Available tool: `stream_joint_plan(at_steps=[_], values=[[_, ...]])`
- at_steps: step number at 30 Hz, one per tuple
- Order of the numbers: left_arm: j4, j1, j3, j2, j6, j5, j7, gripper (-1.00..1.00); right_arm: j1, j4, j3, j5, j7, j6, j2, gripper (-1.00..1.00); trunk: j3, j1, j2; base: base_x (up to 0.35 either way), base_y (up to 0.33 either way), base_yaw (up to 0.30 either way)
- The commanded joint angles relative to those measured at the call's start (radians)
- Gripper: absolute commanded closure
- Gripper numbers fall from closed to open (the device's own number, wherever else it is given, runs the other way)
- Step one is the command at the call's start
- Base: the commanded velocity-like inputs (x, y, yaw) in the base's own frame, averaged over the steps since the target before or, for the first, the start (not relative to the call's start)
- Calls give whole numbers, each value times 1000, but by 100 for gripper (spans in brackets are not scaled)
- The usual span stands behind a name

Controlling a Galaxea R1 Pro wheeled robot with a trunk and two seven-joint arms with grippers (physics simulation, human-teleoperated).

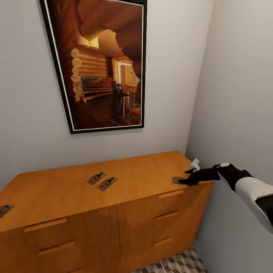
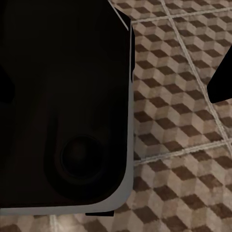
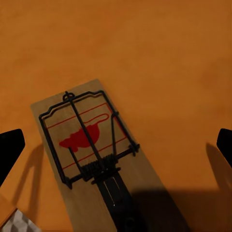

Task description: Take the four mousetraps from the cabinet in the bathroom and place them on the bathroom floor. Make sure all four end up on the same floor surface, and ensure that at least two of them are either under or directly next to the same bathroom sink.

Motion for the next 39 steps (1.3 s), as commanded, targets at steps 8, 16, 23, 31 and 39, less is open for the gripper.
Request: stream_joint_plan(at_steps=[8, 16, 23, 31, 39], values=[[0, -1, -1, 0, -2, 5, 0, -100, 1, -1, 1, 43, 0, -11, 0, -100, -1, 0, -1, 0, 0, 0], [0, 0, -1, 0, -2, 5, 0, -100, 3, -1, 1, 55, -15, -15, 1, -100, -1, 0, -1, 0, 0, 0], [0, 0, -1, 0, -2, 5, 0, -100, 3, -1, 1, 56, -16, -15, 1, -100, -1, 0, -1, 0, 0, 0], [0, 0, -1, 0, -2, 5, 0, -100, 4, 17, 1, 56, -17, -15, 1, -100, -1, 0, -1, 0, 0, 0], [0, 0, -1, 0, -2, 5, -1, -100, 5, 22, 1, 56, -18, -15, 1, -100, -1, 0, -1, 0, 0, 0]])
